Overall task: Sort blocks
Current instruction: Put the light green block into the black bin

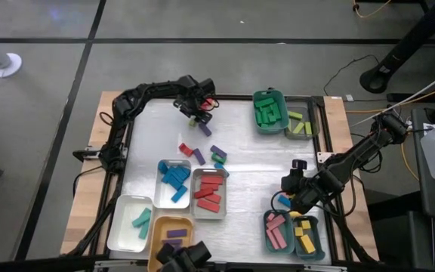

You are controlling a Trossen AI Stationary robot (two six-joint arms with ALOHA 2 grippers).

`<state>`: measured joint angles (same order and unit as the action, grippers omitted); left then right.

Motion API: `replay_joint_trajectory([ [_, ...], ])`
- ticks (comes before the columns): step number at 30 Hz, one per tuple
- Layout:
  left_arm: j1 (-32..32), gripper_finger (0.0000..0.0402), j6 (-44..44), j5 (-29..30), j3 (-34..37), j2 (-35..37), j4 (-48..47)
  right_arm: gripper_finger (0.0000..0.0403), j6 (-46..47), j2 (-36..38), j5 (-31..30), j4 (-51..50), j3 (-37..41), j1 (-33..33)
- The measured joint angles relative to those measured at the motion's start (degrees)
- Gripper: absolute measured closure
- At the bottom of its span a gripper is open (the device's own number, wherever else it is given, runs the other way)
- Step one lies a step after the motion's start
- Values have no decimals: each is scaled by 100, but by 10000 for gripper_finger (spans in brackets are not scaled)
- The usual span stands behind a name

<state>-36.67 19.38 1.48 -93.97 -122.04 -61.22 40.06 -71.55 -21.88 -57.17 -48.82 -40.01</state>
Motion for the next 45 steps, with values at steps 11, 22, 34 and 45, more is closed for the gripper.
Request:
replay_joint_trajectory([
  [11, 93, 208, 17, 19, 99, -24, 188, 185, 2, 0, 3, 0, 0, 0],
  [22, -67, 229, -126, 2, 164, -48, 454, 185, 3, 0, 5, 0, 2, 0],
  [34, -81, 296, -880, 17, 175, -59, 603, 185, 6, 0, 5, 2, 2, 0],
  [45, -94, 263, -933, 41, 175, -197, 956, 185, 8, 0, 202, 1, 2, -4],
])
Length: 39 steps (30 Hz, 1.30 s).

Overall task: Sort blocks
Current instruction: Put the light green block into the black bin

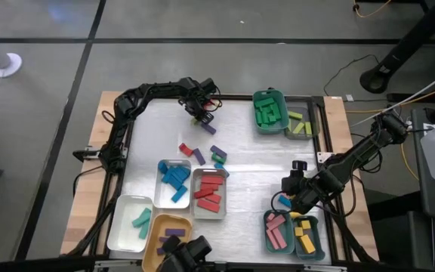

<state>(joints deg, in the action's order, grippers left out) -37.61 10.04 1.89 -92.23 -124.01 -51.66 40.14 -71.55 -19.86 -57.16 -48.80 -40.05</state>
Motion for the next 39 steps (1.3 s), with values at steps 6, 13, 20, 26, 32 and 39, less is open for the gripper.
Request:
replay_joint_trajectory([
  [6, -75, 308, 81, -53, -1, 0, -1, 185, -4, 0, -5, 0, 0, 0],
  [13, -83, 319, -2, -343, -190, -13, 31, 185, -11, 0, -218, 1, 0, 2],
  [20, -83, 319, -2, -640, -512, -13, -20, 185, -20, 0, -643, 0, 0, 2],
  [26, -80, 317, -2, -1532, -936, -11, -279, 185, -366, 0, -1564, 0, 0, 2],
  [32, 91, 315, -3, -3078, -1191, -7, -370, 185, -886, 1, -2838, 6, 0, 7],
  [39, 760, 316, -458, -4243, -1193, -7, -101, 185, -1456, 0, -3745, 58, 0, 54],
])
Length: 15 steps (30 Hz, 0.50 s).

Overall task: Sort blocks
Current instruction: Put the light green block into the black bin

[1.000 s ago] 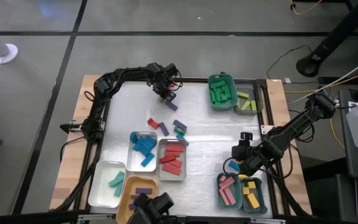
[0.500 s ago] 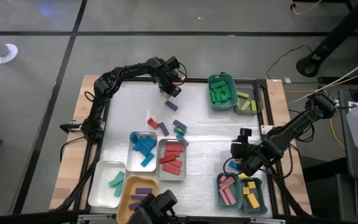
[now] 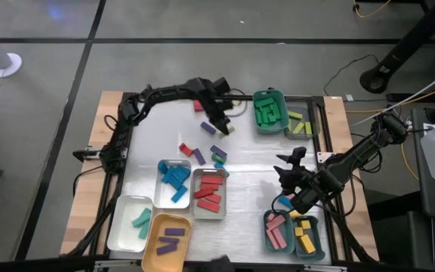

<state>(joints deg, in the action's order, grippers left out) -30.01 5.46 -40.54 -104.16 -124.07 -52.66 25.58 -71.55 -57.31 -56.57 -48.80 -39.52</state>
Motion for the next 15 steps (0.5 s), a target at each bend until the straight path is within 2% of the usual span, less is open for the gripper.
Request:
replay_joint_trajectory([
  [4, 519, 310, -117, -70, 0, 0, 643, 185, -612, 0, 259, 447, 0, 318],
  [9, 1076, 310, -258, -145, 0, 0, 1565, 185, -1986, 0, 1089, 1550, 0, 887],
  [15, 1518, 307, -532, -448, 0, 7, 1828, 185, -3335, 1, 1769, 2603, 0, 1286],
])
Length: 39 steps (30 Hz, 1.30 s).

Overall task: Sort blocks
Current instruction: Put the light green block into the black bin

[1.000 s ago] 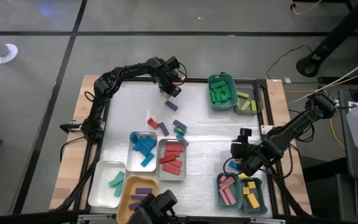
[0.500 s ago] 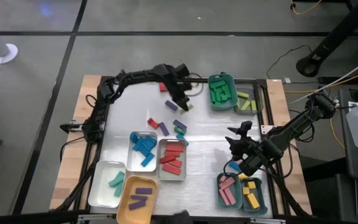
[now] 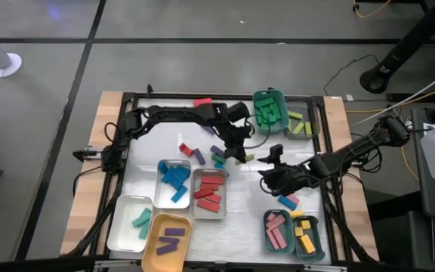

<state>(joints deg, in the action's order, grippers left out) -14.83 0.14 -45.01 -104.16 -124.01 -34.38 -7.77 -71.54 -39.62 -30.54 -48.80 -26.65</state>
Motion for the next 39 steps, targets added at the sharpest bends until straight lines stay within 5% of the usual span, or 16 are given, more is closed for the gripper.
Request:
replay_joint_trajectory([
  [10, 384, 305, -392, -232, 0, 0, 148, 185, -1044, -1, 588, 807, 0, 83],
  [26, 679, 304, -573, -286, 0, 0, 853, 188, -1260, -40, 1135, 1176, 0, 83],
  [39, 733, 304, -799, -312, 0, 0, 830, 320, -1382, -40, 1214, 1393, 0, 83],
])
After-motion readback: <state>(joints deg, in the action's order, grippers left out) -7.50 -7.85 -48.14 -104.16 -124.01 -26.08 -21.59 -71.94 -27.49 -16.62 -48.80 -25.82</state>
